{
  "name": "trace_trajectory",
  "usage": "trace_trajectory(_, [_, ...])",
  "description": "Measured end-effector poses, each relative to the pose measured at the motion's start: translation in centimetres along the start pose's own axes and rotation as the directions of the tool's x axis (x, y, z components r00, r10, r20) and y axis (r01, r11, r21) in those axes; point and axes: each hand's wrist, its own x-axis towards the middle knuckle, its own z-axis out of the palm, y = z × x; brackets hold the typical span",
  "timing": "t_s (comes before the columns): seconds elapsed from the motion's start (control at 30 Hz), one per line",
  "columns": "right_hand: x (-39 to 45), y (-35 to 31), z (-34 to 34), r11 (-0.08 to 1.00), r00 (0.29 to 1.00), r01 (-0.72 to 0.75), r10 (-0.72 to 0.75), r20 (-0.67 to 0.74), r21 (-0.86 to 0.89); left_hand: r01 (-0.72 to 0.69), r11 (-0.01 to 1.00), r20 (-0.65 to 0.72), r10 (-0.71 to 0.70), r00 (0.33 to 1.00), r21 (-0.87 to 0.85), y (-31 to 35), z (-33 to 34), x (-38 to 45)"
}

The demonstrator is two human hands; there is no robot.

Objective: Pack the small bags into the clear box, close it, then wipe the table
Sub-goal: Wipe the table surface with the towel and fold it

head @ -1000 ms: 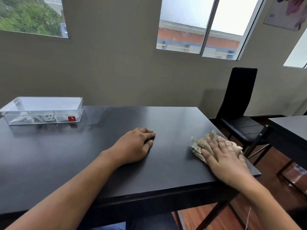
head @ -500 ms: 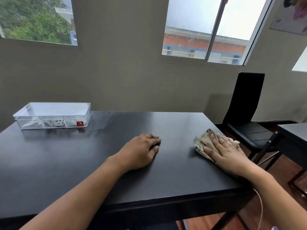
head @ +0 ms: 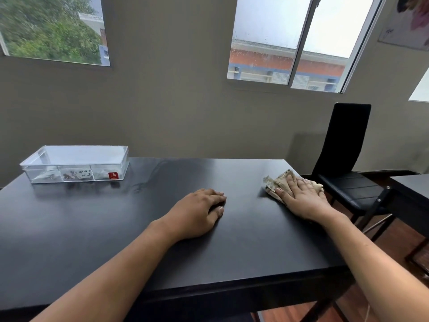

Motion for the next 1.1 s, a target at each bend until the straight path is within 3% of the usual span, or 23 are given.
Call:
trace_trajectory(0.23, [0.6, 1.0, 0.5, 0.999, 0.999, 0.041, -0.041, 0.016, -0.018, -0.019, 0.983, 0.0, 0.019, 1.0, -0.183, -1.9, -1.3, -0.9])
trace_trajectory(0.4, [3.2, -0.5, -0.6, 0.998, 0.998, 0.048, -0.047, 0.032, -0.041, 0.008, 0.998, -0.04, -0.01, 0.999, -0.064, -5.1, -3.2, -2.6])
trace_trajectory(0.53, [4.1, -5.3, -0.5, 0.996, 0.998, 0.06, -0.057, 0.039, -0.062, 0.071, 0.997, -0.06, -0.073, 0.996, -0.025, -7.4, -4.6, -3.7])
trace_trajectory(0.67, [2.0, -12.0, 1.4, 0.948, 0.949, 0.314, -0.311, 0.048, -0.056, 0.112, 0.994, -0.088, -0.11, 0.99, 0.013, -9.4, -5.7, -5.0])
trace_trajectory(0.83, [0.7, -17.9, 2.4, 0.778, 0.775, 0.628, -0.622, 0.111, -0.025, 0.182, 0.982, -0.144, -0.175, 0.974, 0.039, -12.7, -7.2, -8.2])
trace_trajectory(0.93, [2.8, -20.5, 2.2, 0.746, 0.736, 0.666, -0.658, 0.16, 0.007, 0.211, 0.977, -0.183, -0.201, 0.962, 0.034, -13.9, -7.9, -9.9])
trace_trajectory(1.1, [5.9, -26.2, 2.6, 0.781, 0.773, 0.623, -0.623, 0.124, 0.043, 0.25, 0.968, -0.227, -0.246, 0.942, -0.014, -14.9, -8.1, -11.5])
